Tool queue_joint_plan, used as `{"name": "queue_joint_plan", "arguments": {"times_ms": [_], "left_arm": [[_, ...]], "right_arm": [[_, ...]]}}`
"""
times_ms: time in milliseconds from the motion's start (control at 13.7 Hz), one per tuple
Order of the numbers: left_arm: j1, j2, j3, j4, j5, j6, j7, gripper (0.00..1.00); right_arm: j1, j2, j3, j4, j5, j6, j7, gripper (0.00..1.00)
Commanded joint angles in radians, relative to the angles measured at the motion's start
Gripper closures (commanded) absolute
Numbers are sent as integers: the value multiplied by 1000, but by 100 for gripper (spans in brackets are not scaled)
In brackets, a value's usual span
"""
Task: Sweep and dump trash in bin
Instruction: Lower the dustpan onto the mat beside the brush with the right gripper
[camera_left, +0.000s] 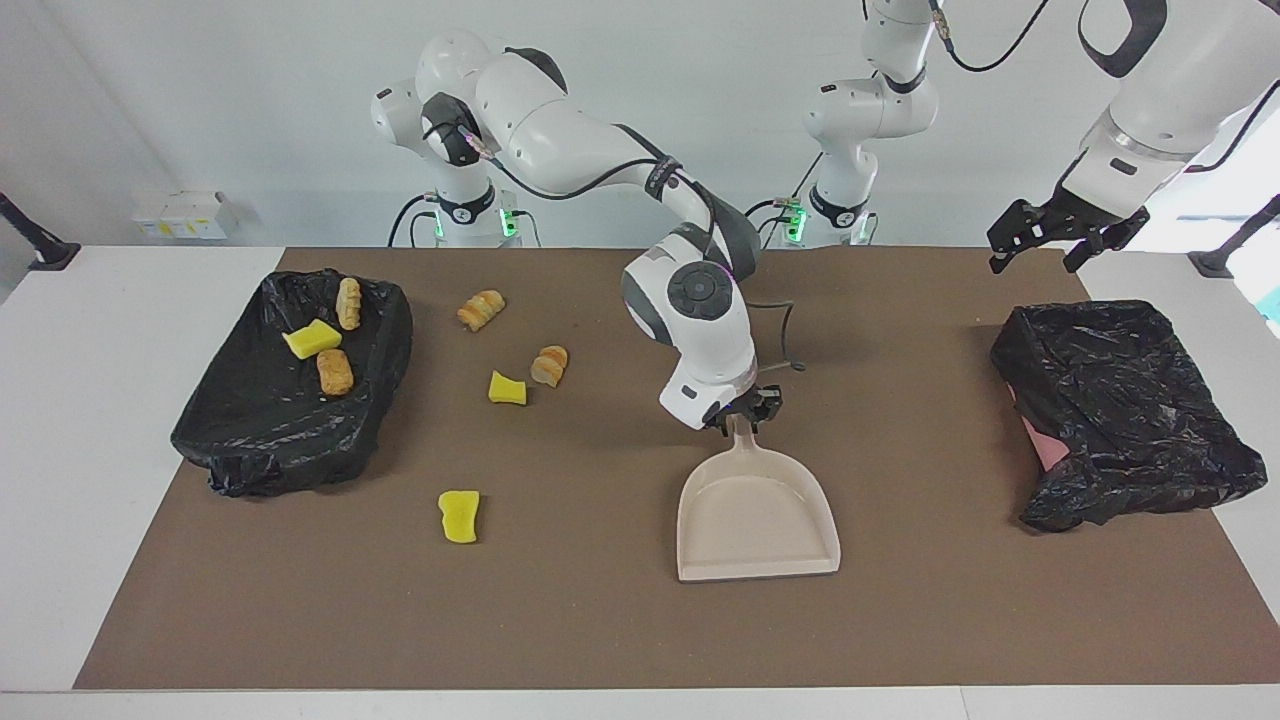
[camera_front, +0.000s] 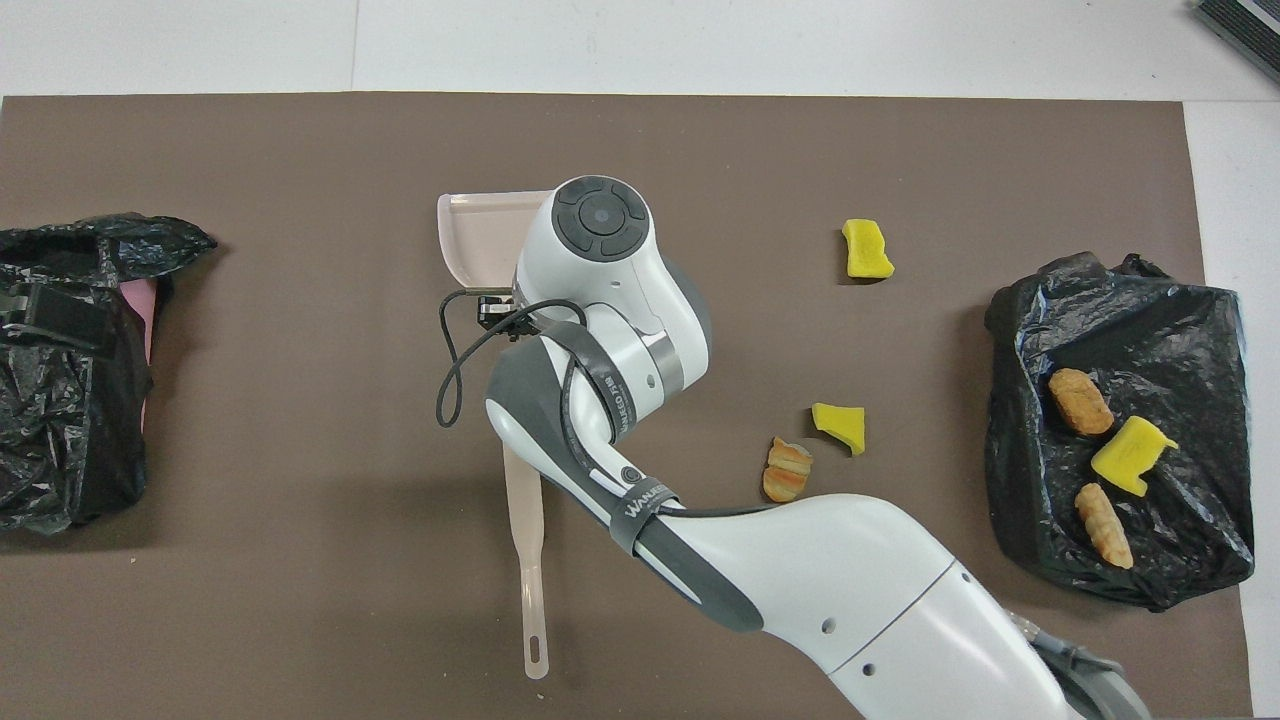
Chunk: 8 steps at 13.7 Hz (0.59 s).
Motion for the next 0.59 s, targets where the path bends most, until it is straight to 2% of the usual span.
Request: {"name": "queue_joint_plan", "arguments": {"times_ms": [0, 220, 366, 513], "left_arm": [[8, -9, -5, 4, 13, -15, 9, 0], [8, -9, -5, 4, 13, -15, 9, 0], [8, -9, -5, 4, 13, -15, 9, 0], [8, -9, -5, 4, 13, -15, 9, 0]], "right_arm": [[-6, -60, 7, -72, 13, 9, 19, 38], [-9, -153, 7, -152, 21, -23, 35, 34], [6, -244, 7, -258, 21, -23, 76, 34], [42, -351, 8, -407, 21, -23, 93, 32]]}}
